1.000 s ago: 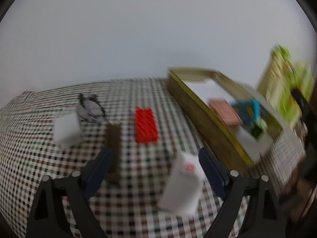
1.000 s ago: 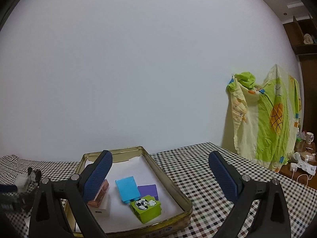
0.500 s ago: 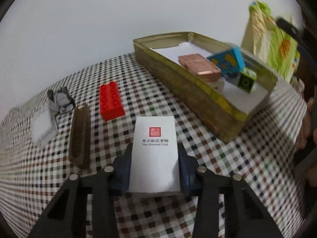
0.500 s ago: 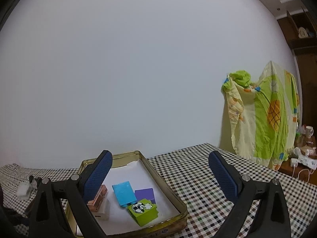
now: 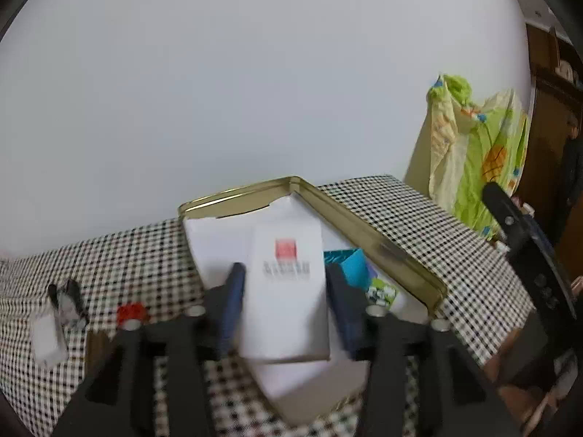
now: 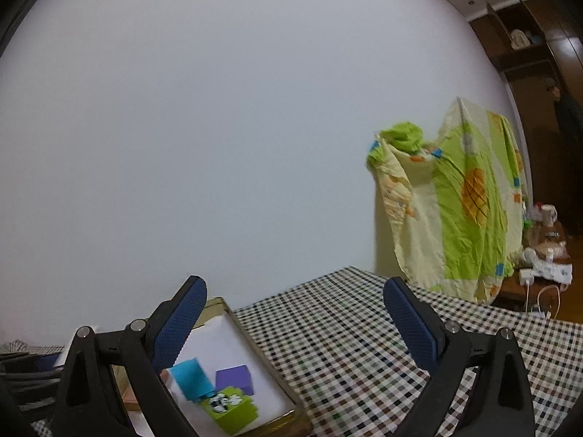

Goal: Organize rigid objects

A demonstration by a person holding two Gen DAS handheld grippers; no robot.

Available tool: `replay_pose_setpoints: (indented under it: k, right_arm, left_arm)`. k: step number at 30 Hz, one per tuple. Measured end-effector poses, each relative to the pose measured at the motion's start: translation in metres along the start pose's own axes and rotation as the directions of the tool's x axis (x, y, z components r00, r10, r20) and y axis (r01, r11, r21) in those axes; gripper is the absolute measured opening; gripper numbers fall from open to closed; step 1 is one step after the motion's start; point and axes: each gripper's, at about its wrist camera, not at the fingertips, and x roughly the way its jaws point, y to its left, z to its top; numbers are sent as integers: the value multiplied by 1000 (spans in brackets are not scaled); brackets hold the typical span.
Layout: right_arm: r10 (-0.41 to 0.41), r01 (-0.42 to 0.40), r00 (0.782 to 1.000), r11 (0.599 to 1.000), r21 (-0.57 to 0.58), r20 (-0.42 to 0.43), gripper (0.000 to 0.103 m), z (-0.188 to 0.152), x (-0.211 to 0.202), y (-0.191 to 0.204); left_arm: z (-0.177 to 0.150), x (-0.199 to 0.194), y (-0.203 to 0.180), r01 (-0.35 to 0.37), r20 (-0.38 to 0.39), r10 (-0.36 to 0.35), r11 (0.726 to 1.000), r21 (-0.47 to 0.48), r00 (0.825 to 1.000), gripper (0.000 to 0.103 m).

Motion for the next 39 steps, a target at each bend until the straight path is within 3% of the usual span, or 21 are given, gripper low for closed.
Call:
replay_pose_setpoints:
  k: [1, 2, 5, 8, 13, 16, 22, 27, 39]
  right_arm:
    - [-4, 4, 1000, 1000, 14, -5, 99, 0, 1, -3]
    - [-6, 7, 1000, 1000, 30, -11, 99, 1, 2, -7]
    - [-6, 9, 999, 997, 75, -35, 99, 1, 10, -16]
    - [-4, 9, 998, 997, 78, -64, 99, -2, 14, -17]
    - [12, -10, 998, 1000, 29, -68, 99, -8, 10, -1]
    - [50, -48, 996, 999, 24, -73, 99, -15, 2, 15]
    - [83, -91, 994, 989, -114, -75, 99, -29, -14, 67]
    - [135, -145, 984, 986, -80, -112, 99, -41, -23, 100]
    - [226, -250, 954, 963, -102, -199, 99, -66, -35, 176]
  left_arm:
    - [0, 3, -2, -27, 3, 27, 1000, -3, 1000, 91]
    - [0, -1, -2, -46, 15, 46, 999, -12, 999, 102]
    - [-7, -13, 6, -65, 69, 67, 997, -28, 995, 102]
    - [-11, -26, 27, -133, 113, 138, 990, -50, 984, 102]
    - [-27, -31, 75, -186, 56, 194, 975, -118, 979, 102]
    - [-40, -34, 95, -254, 50, 262, 959, -126, 964, 102]
    - [-54, -45, 129, -324, 54, 334, 936, -134, 941, 102]
    - [-65, -48, 153, -385, 47, 392, 916, -111, 919, 102]
    - [-79, -64, 230, -424, -21, 429, 883, -200, 903, 102]
